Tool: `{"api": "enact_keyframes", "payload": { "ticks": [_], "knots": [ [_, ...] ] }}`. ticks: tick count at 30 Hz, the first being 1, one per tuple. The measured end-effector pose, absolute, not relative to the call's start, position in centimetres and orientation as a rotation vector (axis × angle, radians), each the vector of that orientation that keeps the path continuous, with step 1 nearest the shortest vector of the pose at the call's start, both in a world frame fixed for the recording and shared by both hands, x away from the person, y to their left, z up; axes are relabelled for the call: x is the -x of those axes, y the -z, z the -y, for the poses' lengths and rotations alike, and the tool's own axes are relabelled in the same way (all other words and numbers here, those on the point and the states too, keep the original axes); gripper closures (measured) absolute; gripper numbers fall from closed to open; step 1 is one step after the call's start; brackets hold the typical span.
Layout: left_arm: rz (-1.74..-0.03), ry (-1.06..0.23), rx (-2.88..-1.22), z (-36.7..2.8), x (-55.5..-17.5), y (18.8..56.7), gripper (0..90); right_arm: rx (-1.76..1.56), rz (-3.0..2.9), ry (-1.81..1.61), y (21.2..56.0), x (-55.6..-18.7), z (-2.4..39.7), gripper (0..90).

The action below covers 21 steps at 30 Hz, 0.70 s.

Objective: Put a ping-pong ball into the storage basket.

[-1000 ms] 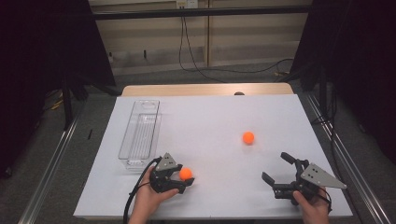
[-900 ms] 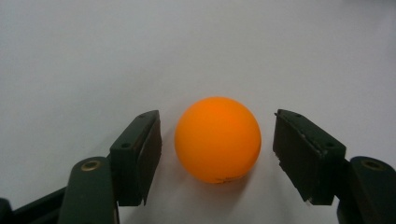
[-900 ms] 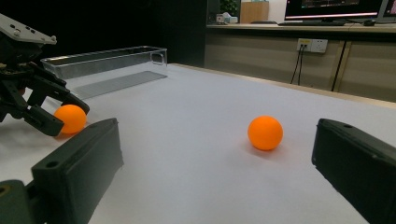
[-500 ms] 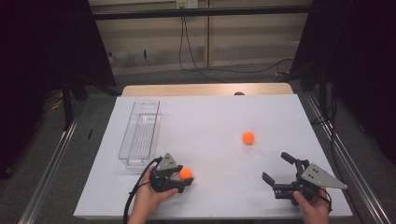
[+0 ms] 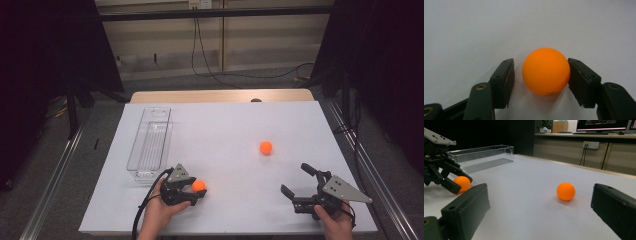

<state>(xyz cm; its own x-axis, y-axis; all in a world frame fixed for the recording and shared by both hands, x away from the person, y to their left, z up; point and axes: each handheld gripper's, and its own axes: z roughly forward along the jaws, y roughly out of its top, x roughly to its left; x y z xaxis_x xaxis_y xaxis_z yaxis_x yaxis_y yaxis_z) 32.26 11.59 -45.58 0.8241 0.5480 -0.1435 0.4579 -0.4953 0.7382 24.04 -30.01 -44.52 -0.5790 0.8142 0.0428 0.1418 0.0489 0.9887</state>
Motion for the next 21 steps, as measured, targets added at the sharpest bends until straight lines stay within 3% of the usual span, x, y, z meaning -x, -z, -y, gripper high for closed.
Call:
{"api": "enact_keyframes", "payload": {
  "ticks": [21],
  "knots": [
    [-0.726, -0.145, -2.174, -11.57, -32.21, 45.54, 47.3, -0.962, -1.785, -1.58, 44.54, -24.03, 29.98, 1.5]
  ]
}}
